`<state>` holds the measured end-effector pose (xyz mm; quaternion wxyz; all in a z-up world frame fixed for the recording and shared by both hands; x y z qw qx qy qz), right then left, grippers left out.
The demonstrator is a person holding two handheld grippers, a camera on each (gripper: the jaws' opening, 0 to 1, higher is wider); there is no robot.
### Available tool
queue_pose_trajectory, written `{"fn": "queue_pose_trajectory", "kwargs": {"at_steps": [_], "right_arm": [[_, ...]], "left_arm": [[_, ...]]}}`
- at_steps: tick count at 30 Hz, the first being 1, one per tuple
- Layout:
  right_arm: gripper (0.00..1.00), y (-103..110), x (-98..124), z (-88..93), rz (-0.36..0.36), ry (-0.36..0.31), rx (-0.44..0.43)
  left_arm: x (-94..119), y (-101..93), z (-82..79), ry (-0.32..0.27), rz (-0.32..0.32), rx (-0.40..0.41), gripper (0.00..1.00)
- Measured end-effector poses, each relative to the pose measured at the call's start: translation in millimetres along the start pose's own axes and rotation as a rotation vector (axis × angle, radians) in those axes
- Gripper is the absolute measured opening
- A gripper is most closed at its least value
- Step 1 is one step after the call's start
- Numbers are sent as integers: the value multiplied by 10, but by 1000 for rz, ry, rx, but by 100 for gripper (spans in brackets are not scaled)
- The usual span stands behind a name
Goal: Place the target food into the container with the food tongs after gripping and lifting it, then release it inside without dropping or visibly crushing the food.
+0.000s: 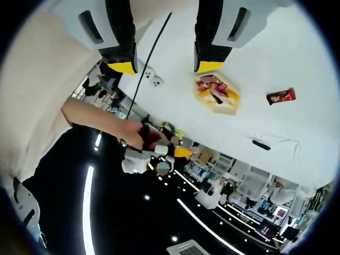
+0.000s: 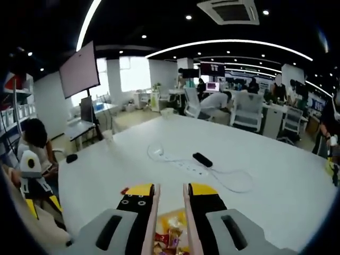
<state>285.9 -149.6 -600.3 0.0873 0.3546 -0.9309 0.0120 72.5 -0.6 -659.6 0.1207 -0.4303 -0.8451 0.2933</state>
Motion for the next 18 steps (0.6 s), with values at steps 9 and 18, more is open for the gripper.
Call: {"fn": "queue_pose_trajectory", "kwargs": {"at_steps": [9,18], "right_arm": [[24,-129,83,-108,11,5,46],[24,-303,180,-128,46,-7,45]], "left_arm": [[-51,-37,-12,-5,17,-15,41],[-34,-40,42,-6,10,-11,41]]}}
Point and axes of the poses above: the point that each gripper's makers call its tool centre point, and the gripper's own axes: x roughly backward along the fingers, y roughly to its left, z roughly out of its underside, the point moved 3 cm from there along x, roughly backward along the fingers, and after that the axes turned 15 degrees about -y, right-handed, at the moved point
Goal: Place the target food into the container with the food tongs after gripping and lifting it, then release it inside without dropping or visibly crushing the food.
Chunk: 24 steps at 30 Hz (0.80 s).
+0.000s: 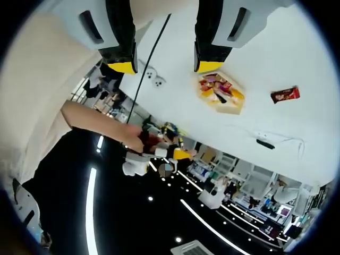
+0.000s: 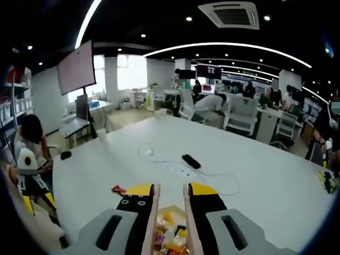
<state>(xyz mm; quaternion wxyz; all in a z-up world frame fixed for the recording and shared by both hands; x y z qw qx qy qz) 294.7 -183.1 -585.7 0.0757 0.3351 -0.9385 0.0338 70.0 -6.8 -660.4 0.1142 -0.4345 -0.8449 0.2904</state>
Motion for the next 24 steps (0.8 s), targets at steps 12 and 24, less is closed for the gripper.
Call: {"fn": "queue_pose_trajectory", "kwargs": {"at_steps": [12,24], "right_arm": [[24,-181,-20,-156,35,-9,21],[24,-202,23,-230,43,-33,27]], "left_arm": [[39,-50,-3,-12,4,3,41],[117,-68,106,29,16,18,41]]}}
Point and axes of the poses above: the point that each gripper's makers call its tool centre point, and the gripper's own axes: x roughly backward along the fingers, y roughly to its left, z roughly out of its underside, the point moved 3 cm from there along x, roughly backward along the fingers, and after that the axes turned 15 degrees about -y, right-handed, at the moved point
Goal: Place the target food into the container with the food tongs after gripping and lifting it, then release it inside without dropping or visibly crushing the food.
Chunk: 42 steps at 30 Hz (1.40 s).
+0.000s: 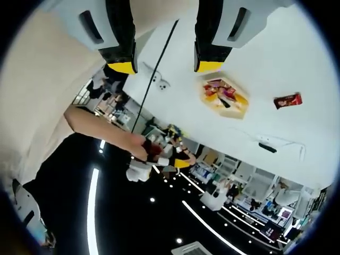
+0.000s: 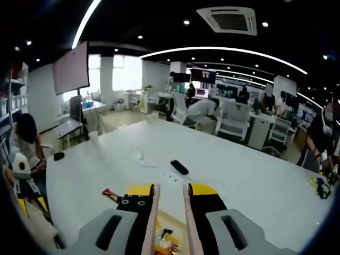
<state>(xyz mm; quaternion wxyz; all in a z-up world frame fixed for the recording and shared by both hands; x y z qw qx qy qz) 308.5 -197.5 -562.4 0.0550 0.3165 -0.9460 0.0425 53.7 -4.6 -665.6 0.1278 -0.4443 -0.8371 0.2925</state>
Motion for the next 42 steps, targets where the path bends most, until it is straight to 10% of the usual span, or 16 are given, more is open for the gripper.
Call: {"fn": "queue_pose_trajectory", "kwargs": {"at_steps": [37,42], "right_arm": [[25,91,-151,81,-27,-2,-67],[25,401,-277,218,-128,65,-1]], "left_arm": [[104,190,-70,-54,-70,2,41],[129,176,-37,-53,-81,10,41]]}}
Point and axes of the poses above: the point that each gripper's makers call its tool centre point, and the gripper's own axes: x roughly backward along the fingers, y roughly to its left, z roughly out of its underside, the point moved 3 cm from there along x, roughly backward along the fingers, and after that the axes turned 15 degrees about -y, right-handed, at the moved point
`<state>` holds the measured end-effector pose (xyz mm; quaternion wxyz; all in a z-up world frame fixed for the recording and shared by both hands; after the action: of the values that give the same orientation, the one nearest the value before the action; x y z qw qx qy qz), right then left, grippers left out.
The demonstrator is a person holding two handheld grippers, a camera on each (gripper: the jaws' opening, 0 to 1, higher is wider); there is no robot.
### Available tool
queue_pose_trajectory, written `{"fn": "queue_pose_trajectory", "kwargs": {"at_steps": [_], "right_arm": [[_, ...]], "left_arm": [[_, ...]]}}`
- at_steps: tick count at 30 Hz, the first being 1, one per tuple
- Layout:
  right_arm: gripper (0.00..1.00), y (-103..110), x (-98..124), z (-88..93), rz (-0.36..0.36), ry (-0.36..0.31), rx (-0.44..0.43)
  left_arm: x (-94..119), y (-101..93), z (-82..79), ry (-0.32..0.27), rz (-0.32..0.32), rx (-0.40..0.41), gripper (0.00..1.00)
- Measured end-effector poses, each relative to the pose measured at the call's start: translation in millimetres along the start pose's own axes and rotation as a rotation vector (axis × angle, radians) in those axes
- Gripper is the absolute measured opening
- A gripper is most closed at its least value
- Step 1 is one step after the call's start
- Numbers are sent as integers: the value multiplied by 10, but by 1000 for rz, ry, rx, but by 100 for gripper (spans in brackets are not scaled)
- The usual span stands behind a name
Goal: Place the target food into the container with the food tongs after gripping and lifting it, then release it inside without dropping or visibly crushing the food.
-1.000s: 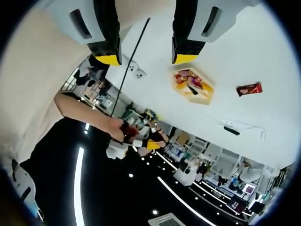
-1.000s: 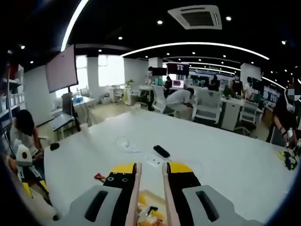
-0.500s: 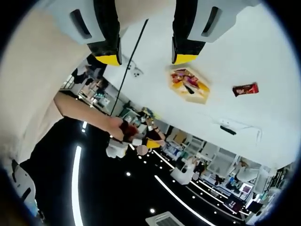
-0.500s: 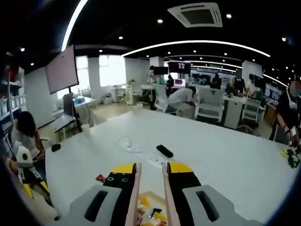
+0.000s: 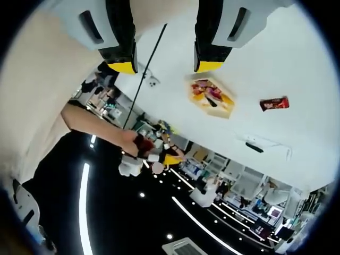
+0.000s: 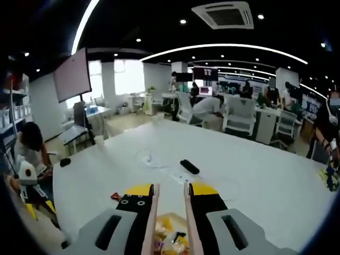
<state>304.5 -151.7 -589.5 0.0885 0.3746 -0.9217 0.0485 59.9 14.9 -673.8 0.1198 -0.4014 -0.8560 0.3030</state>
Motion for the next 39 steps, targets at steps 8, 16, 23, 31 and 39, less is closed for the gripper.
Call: {"fn": "queue_pose_trajectory", "kwargs": {"at_steps": [8,16,23,31,39], "right_arm": [[26,840,-680,307,-246,90,74],[26,1364,-1231,909,-447,263,130],[26,1453,-1495,1235,-539,375,243],[27,1517,-1648,1497,-612,462,325],[27,1510,-1841,1701,-668,500,387]], "left_arm": [[277,20,23,-8,-62,20,41],[721,228,38,-86,-202,90,41],[870,326,99,-106,-252,132,41],[986,474,52,-142,-301,157,42],[1037,518,101,-156,-334,182,42]]}}
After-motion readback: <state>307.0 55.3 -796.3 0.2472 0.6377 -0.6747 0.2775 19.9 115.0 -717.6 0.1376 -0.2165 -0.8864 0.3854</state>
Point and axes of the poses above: the point that each gripper's makers call its tool centre point, and the gripper's own axes: x roughly backward along the fingers, y roughly to its left, z roughly out of its underside, the point moved 3 cm from there along x, roughly backward along the fingers, and after that the axes turned 15 degrees about -y, right-handed, at the moved point
